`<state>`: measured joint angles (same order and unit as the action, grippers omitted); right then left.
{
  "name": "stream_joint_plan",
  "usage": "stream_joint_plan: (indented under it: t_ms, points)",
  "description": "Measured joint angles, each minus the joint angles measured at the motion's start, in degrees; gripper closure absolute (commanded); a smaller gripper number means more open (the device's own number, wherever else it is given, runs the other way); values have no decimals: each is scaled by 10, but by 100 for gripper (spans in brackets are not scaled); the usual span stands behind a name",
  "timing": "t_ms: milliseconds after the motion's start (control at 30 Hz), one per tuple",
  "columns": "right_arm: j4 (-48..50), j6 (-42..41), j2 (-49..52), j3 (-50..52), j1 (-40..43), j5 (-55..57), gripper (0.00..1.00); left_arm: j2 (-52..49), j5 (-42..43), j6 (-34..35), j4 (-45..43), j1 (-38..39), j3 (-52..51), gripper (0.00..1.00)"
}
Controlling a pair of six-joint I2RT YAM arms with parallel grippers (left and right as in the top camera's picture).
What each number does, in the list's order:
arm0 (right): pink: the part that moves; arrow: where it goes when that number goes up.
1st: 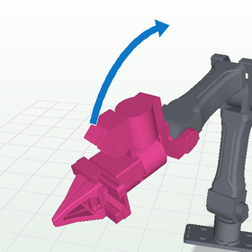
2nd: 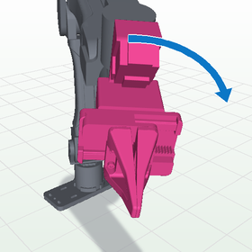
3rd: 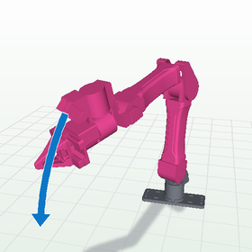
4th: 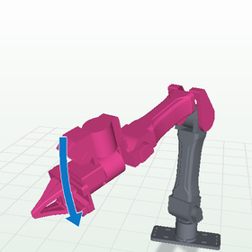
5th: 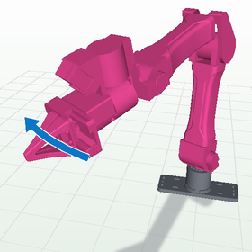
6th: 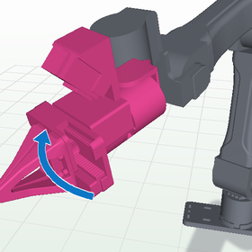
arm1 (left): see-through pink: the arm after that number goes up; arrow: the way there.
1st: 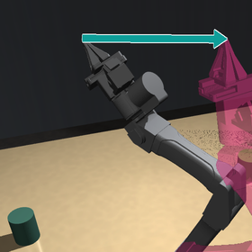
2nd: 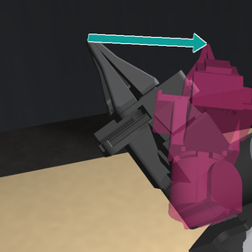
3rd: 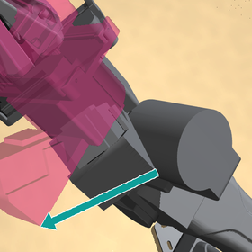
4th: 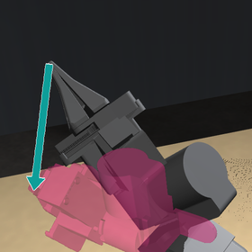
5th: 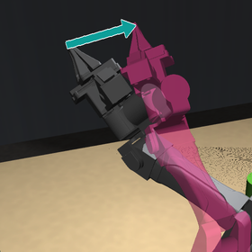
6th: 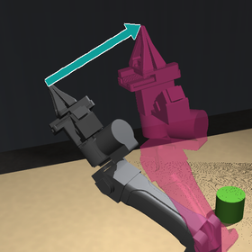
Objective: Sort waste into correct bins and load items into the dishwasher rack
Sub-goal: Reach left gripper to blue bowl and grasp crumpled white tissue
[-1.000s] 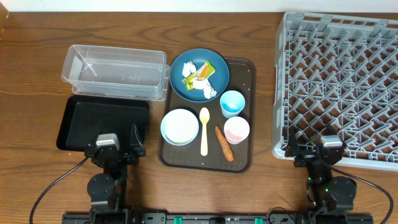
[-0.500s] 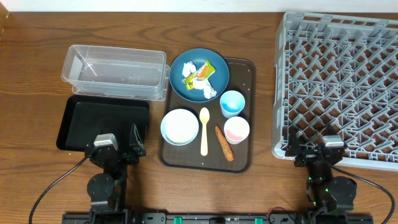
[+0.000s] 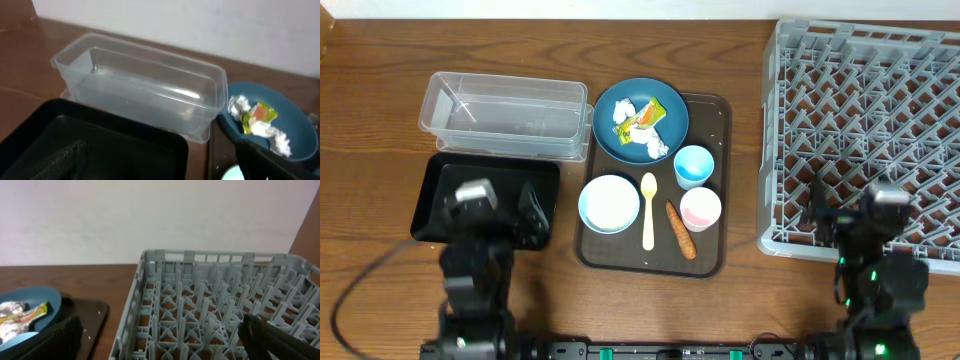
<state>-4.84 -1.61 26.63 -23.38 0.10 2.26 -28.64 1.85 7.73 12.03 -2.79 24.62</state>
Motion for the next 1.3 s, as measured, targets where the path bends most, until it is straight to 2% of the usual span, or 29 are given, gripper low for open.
stream_joint_plan:
  t_ms: [100, 233, 333, 433, 567, 867, 1200, 1300]
  points:
    - [-28, 3, 89, -63, 0, 1, 1, -97, 16, 0, 69, 0, 84, 5]
    - [-98, 6, 191, -144, 0, 1, 1, -231, 35, 0, 229, 0, 221, 5]
    - [-150, 7, 241, -189, 0, -2, 1, -303, 42, 0, 334, 0, 300, 5]
    - [-180, 7, 280, -228, 0, -11, 1, -354, 44, 0, 389, 0, 351, 5]
    - [-181, 7, 291, -239, 0, -25, 2, -377, 49, 0, 372, 0, 363, 5]
    - [-185, 8, 291, -239, 0, -35, 2, -416, 69, 0, 233, 29, 381, 5]
    - [-185, 8, 291, -240, 0, -38, 3, -618, 72, 0, 205, 135, 539, 5]
    - [-185, 8, 291, -240, 0, -38, 3, -665, 72, 0, 177, 166, 559, 5]
